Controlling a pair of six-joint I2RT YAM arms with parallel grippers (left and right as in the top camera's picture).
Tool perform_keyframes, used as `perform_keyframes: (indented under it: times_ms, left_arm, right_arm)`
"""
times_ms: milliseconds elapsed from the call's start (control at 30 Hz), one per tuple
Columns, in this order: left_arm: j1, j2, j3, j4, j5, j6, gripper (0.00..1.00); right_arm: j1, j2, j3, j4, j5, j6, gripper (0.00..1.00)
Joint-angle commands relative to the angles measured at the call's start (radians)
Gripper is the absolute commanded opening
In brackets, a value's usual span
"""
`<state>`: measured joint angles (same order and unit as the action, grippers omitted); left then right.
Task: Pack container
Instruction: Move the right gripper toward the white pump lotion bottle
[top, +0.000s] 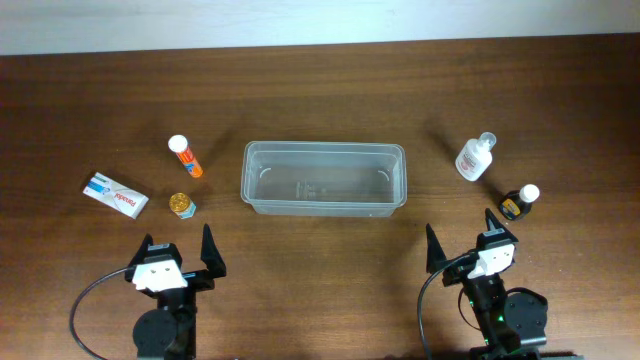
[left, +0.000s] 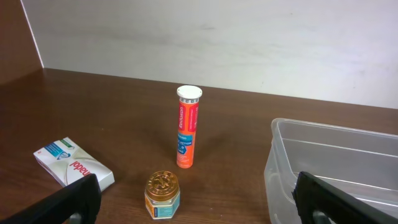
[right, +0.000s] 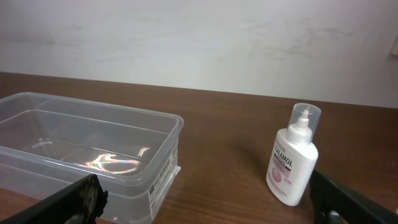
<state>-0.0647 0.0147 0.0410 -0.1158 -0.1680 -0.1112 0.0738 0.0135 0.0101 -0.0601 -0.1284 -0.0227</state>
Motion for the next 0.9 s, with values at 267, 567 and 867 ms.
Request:
perform_keyframes:
  times_ms: [267, 567, 867]
  left_arm:
    - [0.005, -0.009, -0.010, 0.003, 0.000, 0.019, 0.99]
    - [0.005, -0.009, -0.010, 0.003, 0.000, 0.019, 0.99]
    - [0.005, -0.009, -0.010, 0.003, 0.000, 0.019, 0.99]
  right_arm:
    - [0.007, -0.010, -0.005, -0.006, -0.002, 0.004, 0.98]
    - [0.007, 0.039, -0.005, -0.004, -0.044, 0.063, 0.98]
    - [0.007, 0.119, 0.036, 0.034, -0.131, 0.129, 0.98]
